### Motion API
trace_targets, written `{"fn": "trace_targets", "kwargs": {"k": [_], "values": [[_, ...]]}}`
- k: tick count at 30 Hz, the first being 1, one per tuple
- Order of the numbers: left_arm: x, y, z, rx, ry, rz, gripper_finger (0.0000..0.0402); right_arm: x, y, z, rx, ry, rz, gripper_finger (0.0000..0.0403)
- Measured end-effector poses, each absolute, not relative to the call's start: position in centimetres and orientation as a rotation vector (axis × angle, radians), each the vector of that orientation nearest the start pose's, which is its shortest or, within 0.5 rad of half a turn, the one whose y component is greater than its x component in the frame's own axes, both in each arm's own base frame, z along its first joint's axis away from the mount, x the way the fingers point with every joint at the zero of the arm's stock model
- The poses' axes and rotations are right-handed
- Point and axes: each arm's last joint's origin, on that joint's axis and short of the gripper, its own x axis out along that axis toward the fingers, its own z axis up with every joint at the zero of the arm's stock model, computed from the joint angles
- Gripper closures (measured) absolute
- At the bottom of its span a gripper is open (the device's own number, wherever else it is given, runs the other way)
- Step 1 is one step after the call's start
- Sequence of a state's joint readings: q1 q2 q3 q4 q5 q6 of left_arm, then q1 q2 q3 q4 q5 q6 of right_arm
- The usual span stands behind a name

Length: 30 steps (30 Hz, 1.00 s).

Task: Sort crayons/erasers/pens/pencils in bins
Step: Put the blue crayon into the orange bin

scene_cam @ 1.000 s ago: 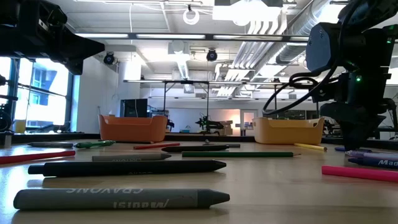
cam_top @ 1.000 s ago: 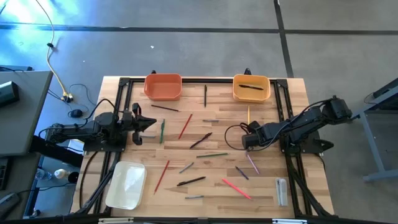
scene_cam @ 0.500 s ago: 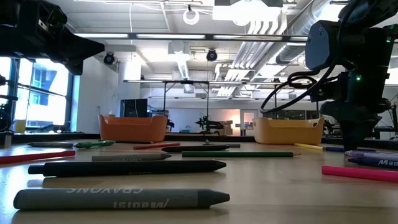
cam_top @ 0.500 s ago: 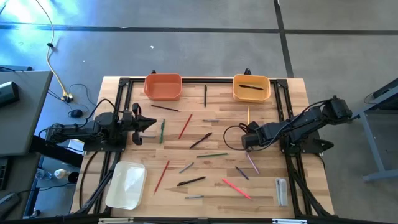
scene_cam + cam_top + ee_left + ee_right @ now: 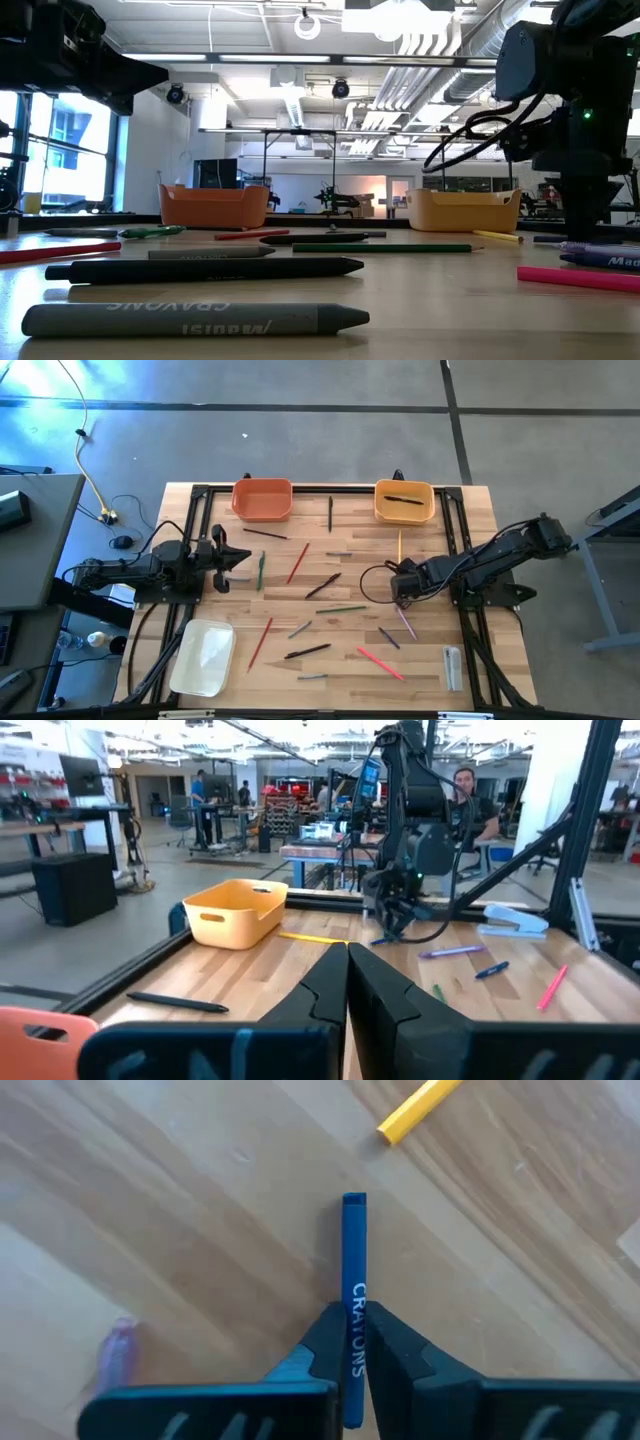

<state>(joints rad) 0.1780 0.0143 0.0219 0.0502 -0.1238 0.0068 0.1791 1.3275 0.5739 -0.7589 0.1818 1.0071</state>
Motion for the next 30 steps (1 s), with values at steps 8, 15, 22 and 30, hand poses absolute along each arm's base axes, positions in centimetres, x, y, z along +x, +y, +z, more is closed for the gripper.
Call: {"fn": "trace_targets", "kwargs": {"k": [8,15,22,30], "values": [[9.5,2.0,17.5,-0.043,-0.063,0.273,0.0401,17.6,2.7,15.5,0.539,1.252,-0.654,0.0393],[9.5,1.9,17.5,-0.046,-0.064,0.256,0.0401,16.4,2.7,17.0,0.523,1.209,-0.609,0.0393],[9.5,1.9,17.5,-0.050,-0.064,0.256,0.0401,16.4,2.6,18.4,0.488,1.089,-0.527,0.0393],[9.5,1.9,17.5,-0.049,-0.063,0.238,0.0401,18.4,3.0,19.5,0.395,0.888,-0.348,0.0393]]}}
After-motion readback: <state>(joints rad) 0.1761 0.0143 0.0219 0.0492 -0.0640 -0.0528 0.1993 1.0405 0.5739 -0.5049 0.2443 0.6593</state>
